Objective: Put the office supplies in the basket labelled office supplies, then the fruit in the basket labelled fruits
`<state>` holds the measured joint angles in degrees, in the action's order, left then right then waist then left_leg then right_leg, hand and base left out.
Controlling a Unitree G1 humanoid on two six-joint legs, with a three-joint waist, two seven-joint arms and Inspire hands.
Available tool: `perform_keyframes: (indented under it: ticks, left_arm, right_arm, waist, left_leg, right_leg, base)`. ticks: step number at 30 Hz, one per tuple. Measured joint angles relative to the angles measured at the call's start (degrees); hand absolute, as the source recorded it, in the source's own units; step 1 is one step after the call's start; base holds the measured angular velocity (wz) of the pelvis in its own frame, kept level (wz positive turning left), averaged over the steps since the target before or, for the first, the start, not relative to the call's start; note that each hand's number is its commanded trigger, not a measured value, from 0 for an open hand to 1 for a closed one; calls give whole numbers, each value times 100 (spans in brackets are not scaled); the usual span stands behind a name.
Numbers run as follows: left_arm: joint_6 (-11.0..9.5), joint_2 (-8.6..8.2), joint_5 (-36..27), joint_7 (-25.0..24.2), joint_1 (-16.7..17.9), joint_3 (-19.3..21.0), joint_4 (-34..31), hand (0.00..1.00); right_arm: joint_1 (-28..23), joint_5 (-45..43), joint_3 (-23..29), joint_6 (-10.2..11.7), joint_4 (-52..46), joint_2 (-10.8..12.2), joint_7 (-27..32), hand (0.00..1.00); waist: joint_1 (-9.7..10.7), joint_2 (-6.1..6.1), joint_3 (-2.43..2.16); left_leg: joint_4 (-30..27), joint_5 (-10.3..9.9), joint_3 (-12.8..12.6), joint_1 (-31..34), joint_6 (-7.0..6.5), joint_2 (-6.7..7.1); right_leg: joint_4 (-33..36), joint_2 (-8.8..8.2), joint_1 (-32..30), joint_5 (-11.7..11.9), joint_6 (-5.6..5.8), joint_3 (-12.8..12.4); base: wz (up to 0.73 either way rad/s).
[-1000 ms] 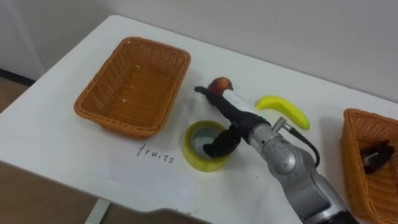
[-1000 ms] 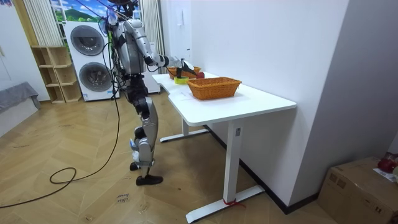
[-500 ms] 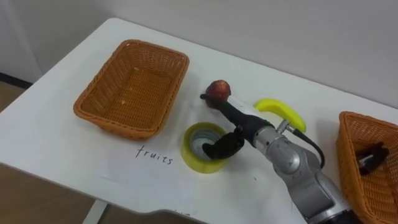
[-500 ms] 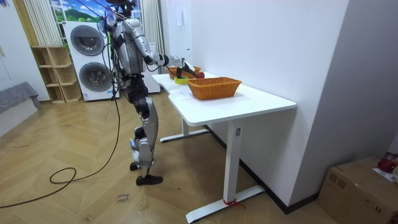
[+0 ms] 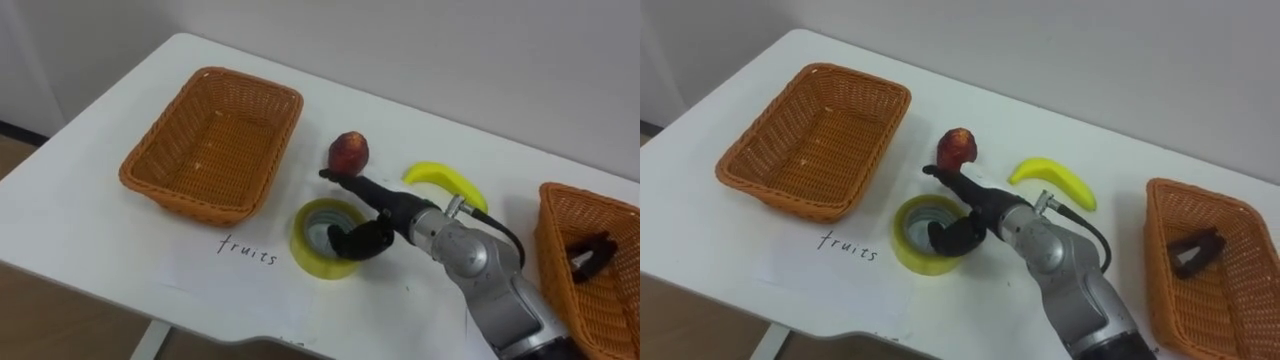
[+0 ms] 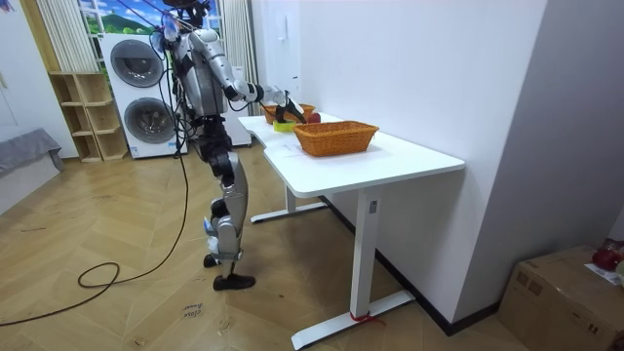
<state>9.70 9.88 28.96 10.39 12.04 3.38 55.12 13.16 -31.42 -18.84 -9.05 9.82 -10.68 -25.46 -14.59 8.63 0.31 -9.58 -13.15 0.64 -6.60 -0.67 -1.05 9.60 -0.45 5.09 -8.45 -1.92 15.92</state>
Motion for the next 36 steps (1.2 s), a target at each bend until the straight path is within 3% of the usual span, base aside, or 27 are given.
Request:
perform_keyframes:
  ticks: [12, 36]
  left_arm:
    - [36, 7, -1, 0, 0, -1, -2, 0]
    - [36, 26, -5, 14, 13, -3, -4, 0]
  right_arm:
    - [10, -46, -5, -174, 20, -14, -142, 100]
    - [-2, -97, -3, -220, 7, -43, -216, 100]
  waist:
    - [-11, 15, -13]
    - [-21, 6, -10]
  left_leg:
    - [-1, 0, 10, -2, -1, 1]
    - [15, 0, 18, 2, 0, -4]
  right_leg:
    - [-1, -2, 9, 0, 0, 1]
    - [-3, 41, -3, 0, 0, -4]
  base:
    - [0]
    - [0]
